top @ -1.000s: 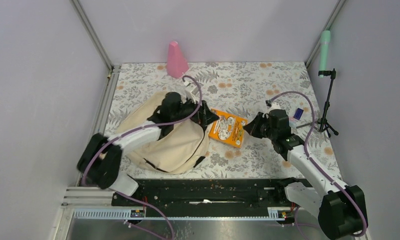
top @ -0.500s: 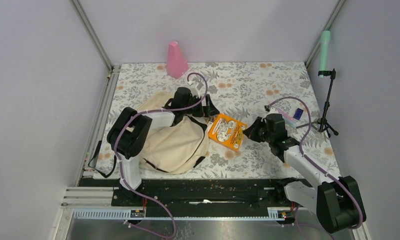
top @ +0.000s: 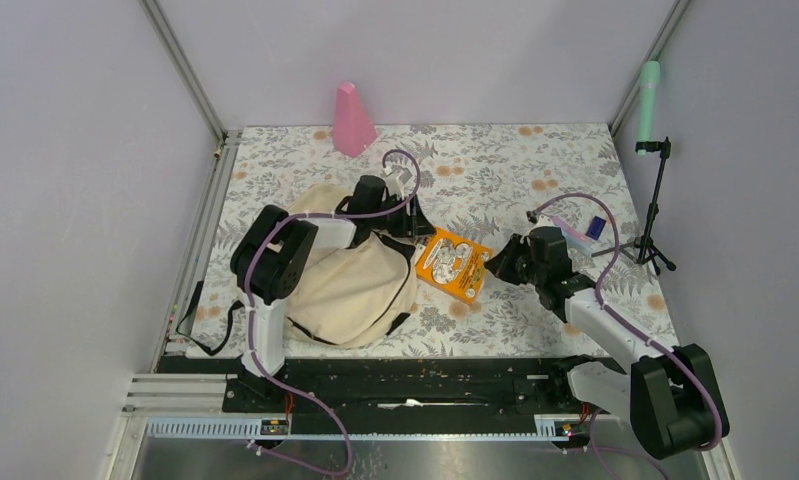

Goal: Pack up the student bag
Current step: Pick up the book from the center of the board.

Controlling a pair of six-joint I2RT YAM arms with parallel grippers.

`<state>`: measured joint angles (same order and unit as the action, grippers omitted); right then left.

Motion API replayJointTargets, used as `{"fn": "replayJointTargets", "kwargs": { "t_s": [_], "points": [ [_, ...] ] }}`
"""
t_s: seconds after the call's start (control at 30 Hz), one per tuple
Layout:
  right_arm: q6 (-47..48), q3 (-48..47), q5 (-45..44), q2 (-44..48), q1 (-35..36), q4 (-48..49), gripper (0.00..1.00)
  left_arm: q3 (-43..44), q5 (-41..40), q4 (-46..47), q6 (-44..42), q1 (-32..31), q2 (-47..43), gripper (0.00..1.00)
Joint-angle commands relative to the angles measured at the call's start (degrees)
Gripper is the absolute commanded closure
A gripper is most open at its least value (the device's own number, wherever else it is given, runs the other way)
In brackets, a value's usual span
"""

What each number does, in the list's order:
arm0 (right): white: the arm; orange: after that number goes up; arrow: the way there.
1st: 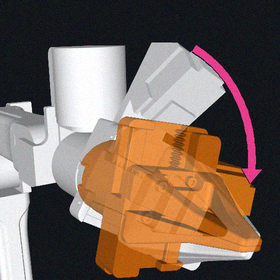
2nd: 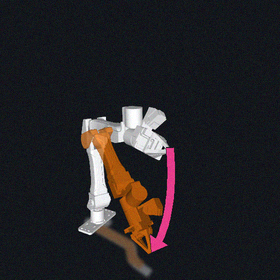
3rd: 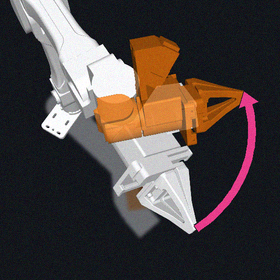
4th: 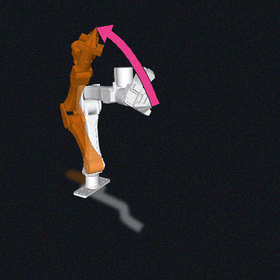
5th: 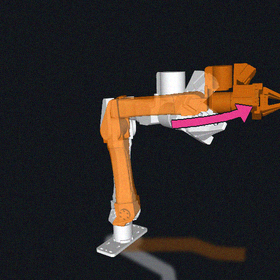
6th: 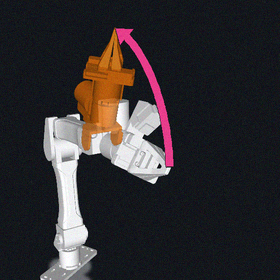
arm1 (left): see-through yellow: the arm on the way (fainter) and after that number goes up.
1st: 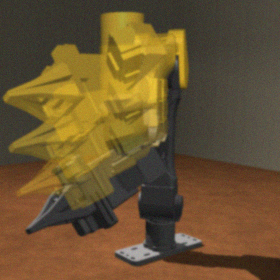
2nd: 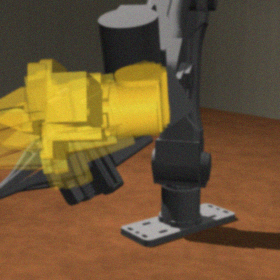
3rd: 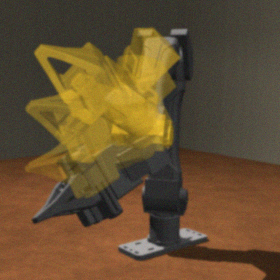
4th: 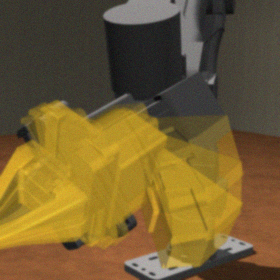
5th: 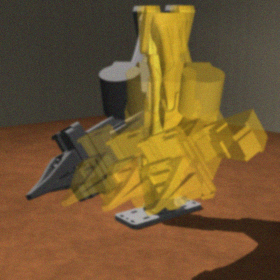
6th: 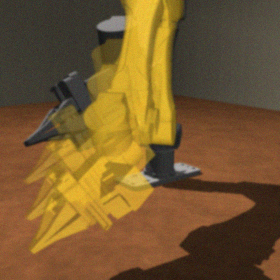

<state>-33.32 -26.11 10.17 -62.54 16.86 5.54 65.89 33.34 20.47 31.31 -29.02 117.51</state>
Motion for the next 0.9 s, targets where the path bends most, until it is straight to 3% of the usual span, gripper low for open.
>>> {"fn": "replayJointTargets", "kwargs": {
  "t_s": [0.0,0.07,0.33,0.63,0.73,0.87],
  "points": [
    [0.07,-0.95,1.55,-0.94,0.19,3.67,1.0,0.33,4.3,2.78,0.52,-0.32,-1.03,0.54],
    [-0.21,-0.77,1.89,-1.25,0.19,4.05,1.0,-0.81,4.15,4.56,1.64,-0.34,-2.27,0.64],
    [0.14,0.05,1.49,-1.09,0.19,3.99,1.0,-6.77,9.9,20.06,10.19,-0.56,-5.7,0.7],
    [0.3,0.41,1.51,-1.38,0.19,3.95,1.0,-5.66,13.08,19.74,8.63,-2.0,-2.68,0.58],
    [0.46,0.32,1.67,-1.89,0.19,3.95,1.0,-3.97,12.62,15.04,5.85,-2.2,-2.08,0.48],
    [0.51,0.13,1.86,-2.59,0.19,4.19,1.0,-1.27,11.22,8.28,1.0,-3.25,-1.65,0.49]
  ]
}}
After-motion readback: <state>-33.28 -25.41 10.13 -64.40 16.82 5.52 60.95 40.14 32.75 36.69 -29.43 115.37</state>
